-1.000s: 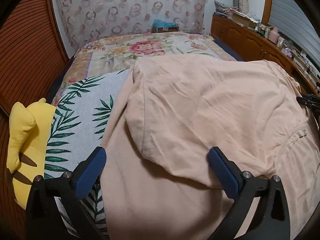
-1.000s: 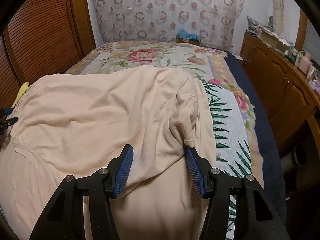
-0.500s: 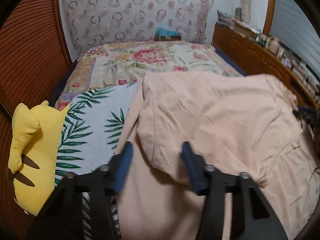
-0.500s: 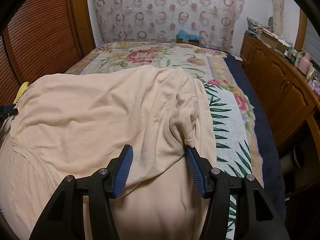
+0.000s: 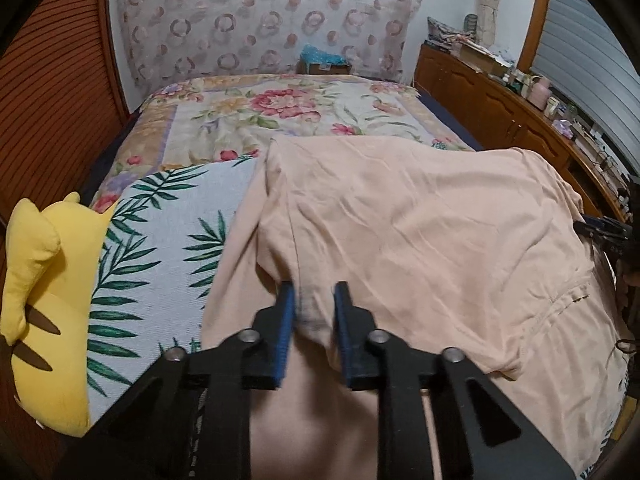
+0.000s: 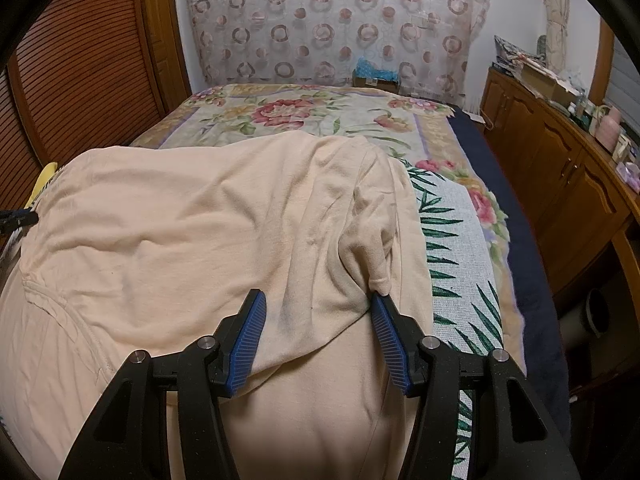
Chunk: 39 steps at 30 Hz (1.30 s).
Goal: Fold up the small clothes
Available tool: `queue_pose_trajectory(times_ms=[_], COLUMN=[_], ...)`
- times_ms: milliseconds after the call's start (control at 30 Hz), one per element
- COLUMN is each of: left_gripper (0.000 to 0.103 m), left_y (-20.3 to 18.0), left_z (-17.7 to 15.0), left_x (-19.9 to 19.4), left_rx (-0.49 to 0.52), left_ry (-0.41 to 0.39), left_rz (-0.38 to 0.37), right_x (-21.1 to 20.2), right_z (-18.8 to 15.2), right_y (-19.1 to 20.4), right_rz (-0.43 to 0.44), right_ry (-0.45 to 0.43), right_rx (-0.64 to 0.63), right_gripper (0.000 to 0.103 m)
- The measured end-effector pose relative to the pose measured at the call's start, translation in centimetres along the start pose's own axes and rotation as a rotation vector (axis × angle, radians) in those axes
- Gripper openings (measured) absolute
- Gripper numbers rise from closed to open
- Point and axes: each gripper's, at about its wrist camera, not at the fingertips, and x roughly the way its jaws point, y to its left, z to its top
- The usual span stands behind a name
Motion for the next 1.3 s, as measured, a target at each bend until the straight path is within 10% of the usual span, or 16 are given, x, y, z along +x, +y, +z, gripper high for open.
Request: queue_pose_trajectory(times_ms=[200, 667, 1300], left_gripper=[0.008, 0.007, 0.007], left_y=[-0.3, -0.1, -0.9], left_z=[0.4, 0.6, -6.7], left_x=[-0.4, -8.6, -15.6], left_rx=[0.012, -0.025, -0.015], left_ry=[-0.012, -0.224, -0.297], left_rz=[0.001, 0.014, 0.023], right_x=[0.0, -6.9, -14.6], right_z=[0.9, 2.1, -7.9], right_y=[1.1, 1.0, 2.6], right_rz=[0.048, 0.098, 0.087], right_ry=[0.005, -0.205, -0.239], right_rx=[-0.066, -0.041, -0.042], right_gripper=[0.008, 0.006, 0.006])
